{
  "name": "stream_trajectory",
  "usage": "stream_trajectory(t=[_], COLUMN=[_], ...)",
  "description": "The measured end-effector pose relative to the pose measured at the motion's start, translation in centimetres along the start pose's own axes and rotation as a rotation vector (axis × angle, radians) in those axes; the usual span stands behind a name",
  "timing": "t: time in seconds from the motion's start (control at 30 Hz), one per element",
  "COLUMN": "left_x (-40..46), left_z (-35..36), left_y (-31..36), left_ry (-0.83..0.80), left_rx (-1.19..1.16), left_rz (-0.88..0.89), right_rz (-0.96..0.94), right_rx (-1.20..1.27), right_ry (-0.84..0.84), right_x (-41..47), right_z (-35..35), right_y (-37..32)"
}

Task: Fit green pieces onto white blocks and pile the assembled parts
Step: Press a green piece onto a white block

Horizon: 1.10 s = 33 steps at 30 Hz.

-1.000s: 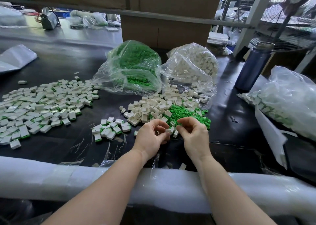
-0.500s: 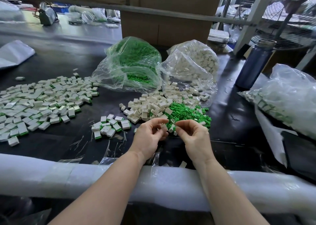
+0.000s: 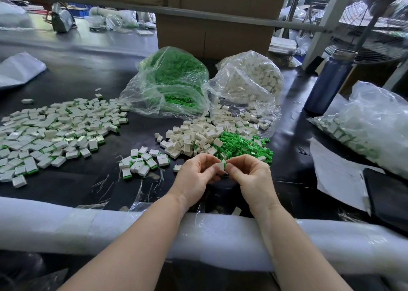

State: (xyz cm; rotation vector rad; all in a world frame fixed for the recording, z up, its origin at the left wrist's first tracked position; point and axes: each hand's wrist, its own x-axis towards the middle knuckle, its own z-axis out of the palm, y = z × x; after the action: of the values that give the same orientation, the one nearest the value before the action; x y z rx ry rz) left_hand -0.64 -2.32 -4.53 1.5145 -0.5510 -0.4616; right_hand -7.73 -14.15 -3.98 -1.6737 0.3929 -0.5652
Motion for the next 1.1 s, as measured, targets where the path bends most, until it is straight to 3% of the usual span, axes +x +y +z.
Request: stream_trajectory(t=[0.37, 0.83, 1.1], left_x=[-0.21, -0.19, -0.27], left_z=[-0.08, 0.11, 0.0], left_y=[0.32, 0.41, 0.48], left_ry=[-0.039, -0.053, -0.057], left_rx=[0.102, 0.076, 0.089], left_rz=[0.015, 0.008, 0.006], right_rz=[0.068, 0.082, 0.079], right_rx=[0.029, 0.075, 0.064], right_ry=[-0.071, 0.033, -0.037], right_x=[-0.33, -0.24, -0.26], right_z=[-0.07, 0.04, -0.02], right_y=[-0.37, -0.36, -0.2])
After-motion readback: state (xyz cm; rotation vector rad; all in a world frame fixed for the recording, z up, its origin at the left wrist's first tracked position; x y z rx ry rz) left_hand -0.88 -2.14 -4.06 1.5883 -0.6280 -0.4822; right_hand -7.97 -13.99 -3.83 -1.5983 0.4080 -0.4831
